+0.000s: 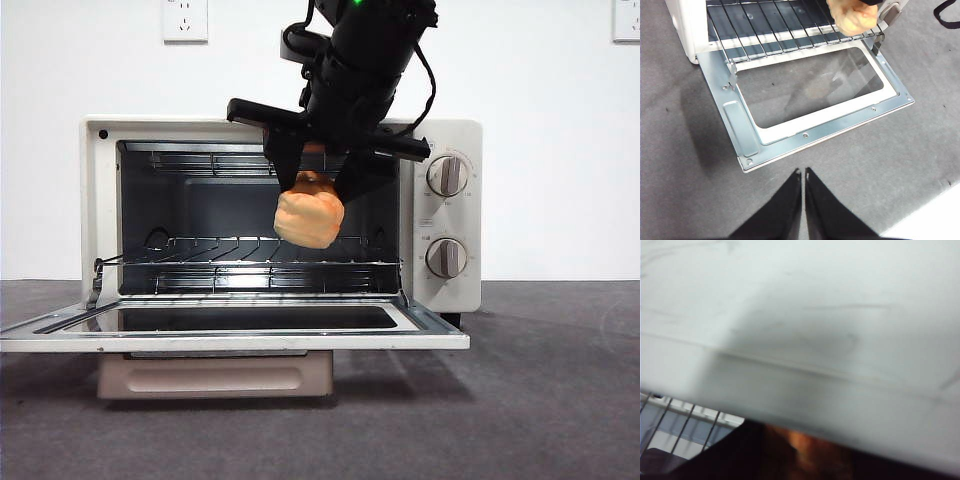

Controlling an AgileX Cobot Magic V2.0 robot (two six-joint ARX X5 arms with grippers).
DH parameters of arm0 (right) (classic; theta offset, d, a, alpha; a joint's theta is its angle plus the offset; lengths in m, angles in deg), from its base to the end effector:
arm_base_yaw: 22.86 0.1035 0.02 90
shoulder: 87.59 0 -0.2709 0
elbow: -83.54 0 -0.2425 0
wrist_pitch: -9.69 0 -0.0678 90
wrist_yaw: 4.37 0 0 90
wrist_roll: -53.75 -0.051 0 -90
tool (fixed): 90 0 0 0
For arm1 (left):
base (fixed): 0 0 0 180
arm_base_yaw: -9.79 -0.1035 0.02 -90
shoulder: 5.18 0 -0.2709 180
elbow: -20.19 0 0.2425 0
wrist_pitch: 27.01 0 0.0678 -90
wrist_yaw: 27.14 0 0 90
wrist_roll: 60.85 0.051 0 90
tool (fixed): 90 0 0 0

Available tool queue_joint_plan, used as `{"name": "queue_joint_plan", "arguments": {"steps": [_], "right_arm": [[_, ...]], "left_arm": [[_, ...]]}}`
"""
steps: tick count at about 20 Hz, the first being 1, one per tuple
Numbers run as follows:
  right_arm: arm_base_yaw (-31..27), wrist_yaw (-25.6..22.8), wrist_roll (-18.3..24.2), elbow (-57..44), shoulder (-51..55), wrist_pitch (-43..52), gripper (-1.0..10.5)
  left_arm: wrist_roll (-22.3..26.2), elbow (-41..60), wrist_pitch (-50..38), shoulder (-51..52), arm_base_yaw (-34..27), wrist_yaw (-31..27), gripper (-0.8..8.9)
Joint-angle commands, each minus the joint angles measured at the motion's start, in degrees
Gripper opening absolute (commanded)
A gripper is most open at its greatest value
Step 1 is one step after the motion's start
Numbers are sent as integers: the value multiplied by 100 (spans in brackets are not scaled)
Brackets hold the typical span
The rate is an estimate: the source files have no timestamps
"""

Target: The left arm flap open the oven, the right arm pick bread and place it into oven, the left arm flap close the oven

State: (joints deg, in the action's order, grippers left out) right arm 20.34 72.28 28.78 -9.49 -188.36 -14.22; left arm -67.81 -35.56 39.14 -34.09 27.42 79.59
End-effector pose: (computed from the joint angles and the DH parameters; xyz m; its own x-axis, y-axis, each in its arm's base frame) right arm 0.2989 0.2646 0.2400 0.7192 0.3586 -0.5951 -0.2949 0.9331 0.2059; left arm 0.0808 -0.0411 0.2701 0.6190 -0.4988 -0.6067 0.4255 0.8623 -0.2748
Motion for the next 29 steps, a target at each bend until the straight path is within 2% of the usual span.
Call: {"name": "queue_joint_plan", "arguments": {"steps": [1,3,5,9,16,19,21,27,29], "right_arm": [[9,-39,-83,138,-234,50,264],[-2,-72,-157,138,-275,20,348],[-7,-190,-160,138,-275,17,353],[-2,-136,-162,138,-260,-15,421],[221,-157,-68,138,94,-372,425],[361,-142,70,138,463,-804,425],[490,-144,306,138,780,-1167,425],[649,-162,1482,138,2002,-2090,424],[649,-26,1836,138,2426,-2599,423]], "left_arm": [[15,-35,-37,-17,7,24,16],[17,-35,-37,-17,7,24,16],[26,-35,-39,-17,7,24,16],[28,-35,-42,-20,7,24,16],[46,-35,-42,-20,7,22,16],[46,-35,-46,-20,7,20,16],[46,-35,-90,-20,7,-31,16],[-83,-35,-723,-221,4,-66,16],[-160,-35,-905,-435,4,-63,16]]}}
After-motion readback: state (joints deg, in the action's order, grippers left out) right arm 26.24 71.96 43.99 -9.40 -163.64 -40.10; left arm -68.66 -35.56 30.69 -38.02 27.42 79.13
